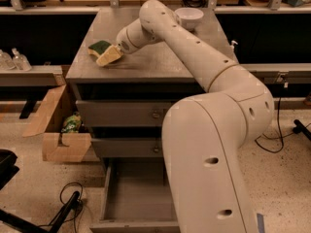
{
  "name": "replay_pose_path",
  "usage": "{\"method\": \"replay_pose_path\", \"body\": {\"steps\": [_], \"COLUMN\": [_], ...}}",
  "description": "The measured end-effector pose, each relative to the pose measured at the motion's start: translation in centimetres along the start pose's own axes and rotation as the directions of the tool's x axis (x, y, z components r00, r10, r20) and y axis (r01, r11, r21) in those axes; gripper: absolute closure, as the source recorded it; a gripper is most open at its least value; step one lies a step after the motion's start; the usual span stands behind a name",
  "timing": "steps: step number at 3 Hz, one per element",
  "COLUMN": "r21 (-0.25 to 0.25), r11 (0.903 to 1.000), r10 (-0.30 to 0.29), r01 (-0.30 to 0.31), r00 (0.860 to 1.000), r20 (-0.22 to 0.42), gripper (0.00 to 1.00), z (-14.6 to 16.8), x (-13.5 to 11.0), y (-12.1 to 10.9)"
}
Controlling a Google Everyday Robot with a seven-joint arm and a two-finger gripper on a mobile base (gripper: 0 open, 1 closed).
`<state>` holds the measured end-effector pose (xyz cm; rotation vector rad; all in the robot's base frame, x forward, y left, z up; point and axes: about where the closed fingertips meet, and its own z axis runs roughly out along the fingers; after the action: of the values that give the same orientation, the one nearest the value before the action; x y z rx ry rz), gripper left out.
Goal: Place sponge into bottom drawer
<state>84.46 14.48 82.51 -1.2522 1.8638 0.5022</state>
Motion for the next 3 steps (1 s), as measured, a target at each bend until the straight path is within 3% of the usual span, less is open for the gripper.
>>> {"method": "replay_pose_path", "body": {"steps": [1, 2, 3], "r21": [-0.005, -0.005, -0.005], "r11": [0.9999, 0.9999, 0.9999], "r10": [0.014, 0.014, 0.014], "r01": [-0.014, -0.014, -0.014], "r00": [1.0, 1.0, 1.0], "r20": [-0.017, -0.017, -0.017], "gripper": [0.48, 0.8, 1.0], "z": [0.55, 0.29, 0.15], "x": [0.72, 0.36, 0.17], "y": [0.07, 0.02, -0.01]}}
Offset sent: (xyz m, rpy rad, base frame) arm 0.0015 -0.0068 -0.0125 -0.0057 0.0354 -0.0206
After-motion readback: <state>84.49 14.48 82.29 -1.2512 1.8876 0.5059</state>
